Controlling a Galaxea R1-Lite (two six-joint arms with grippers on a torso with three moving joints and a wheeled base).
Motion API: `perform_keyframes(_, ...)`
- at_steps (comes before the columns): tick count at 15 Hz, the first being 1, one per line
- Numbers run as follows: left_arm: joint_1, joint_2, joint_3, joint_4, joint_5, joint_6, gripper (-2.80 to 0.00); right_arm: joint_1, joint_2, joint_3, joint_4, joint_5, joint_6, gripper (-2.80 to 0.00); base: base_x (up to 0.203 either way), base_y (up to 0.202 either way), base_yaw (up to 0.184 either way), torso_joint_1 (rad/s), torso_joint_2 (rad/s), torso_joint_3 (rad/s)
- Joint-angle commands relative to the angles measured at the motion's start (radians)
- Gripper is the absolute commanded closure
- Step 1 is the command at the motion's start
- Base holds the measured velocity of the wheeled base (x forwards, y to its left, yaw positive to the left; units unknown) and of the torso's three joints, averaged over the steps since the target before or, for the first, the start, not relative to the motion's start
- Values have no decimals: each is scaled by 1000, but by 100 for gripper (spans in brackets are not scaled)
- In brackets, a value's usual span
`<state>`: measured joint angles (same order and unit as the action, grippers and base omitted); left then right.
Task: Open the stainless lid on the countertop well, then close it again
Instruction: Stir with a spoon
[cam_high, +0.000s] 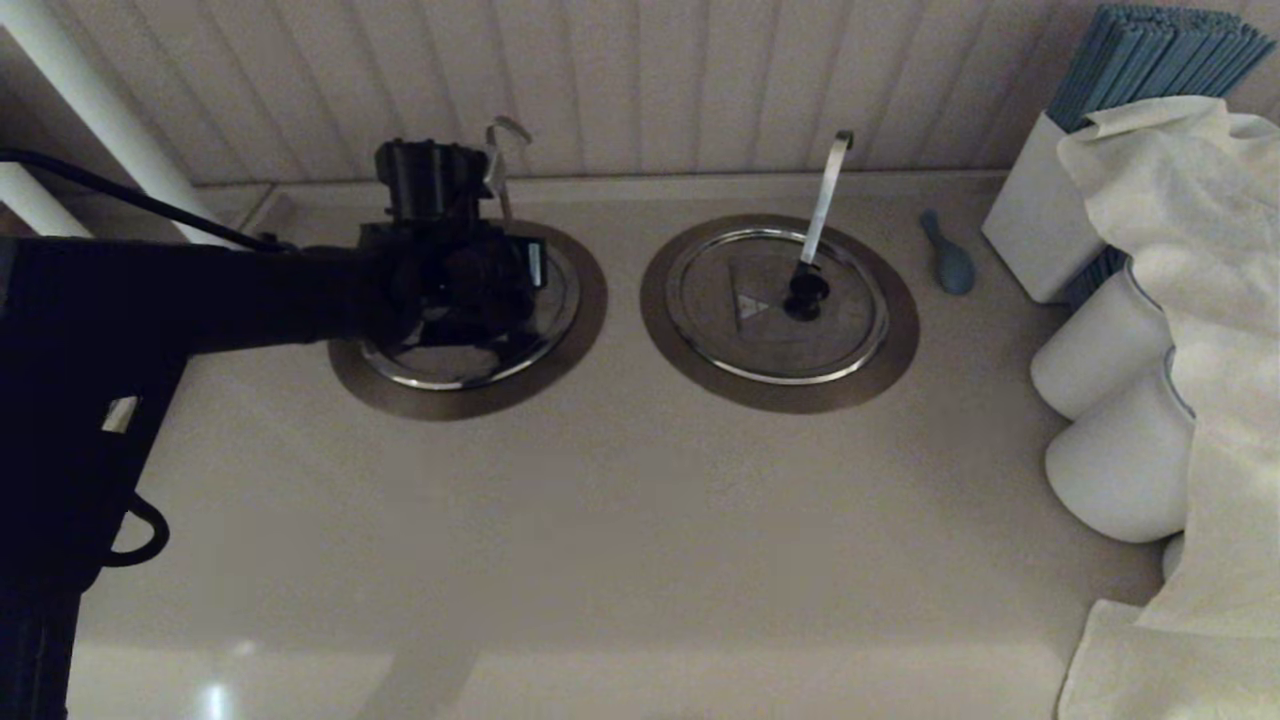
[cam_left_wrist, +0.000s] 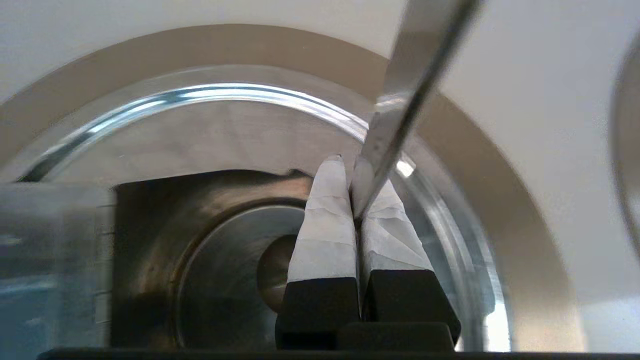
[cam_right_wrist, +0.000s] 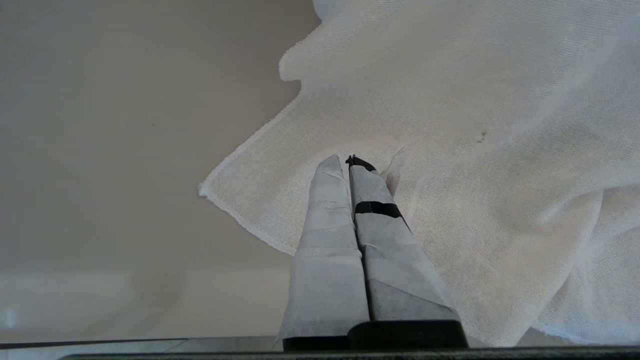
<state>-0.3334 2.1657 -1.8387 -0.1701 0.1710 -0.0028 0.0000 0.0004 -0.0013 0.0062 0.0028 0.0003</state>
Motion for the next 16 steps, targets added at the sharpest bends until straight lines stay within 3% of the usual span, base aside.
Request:
perform_keyframes(1, -2, 6, 2, 0, 6, -2, -49, 0, 0, 0, 0, 0, 0, 0, 0, 0, 0, 0, 0, 0)
perform_keyframes(2, -5, 8, -3, -2, 8, -6, -280, 0, 1, 0, 0, 0, 0, 0, 0, 0, 0, 0, 0, 0)
perform_keyframes(6, -12, 29, 1, -161, 8, -3, -280, 0, 0, 0, 0, 0, 0, 0, 0, 0, 0, 0, 0, 0)
perform_keyframes(16, -39, 1, 27, -170, 8, -11, -280, 0, 0, 0, 0, 0, 1, 0, 0, 0, 0, 0, 0, 0)
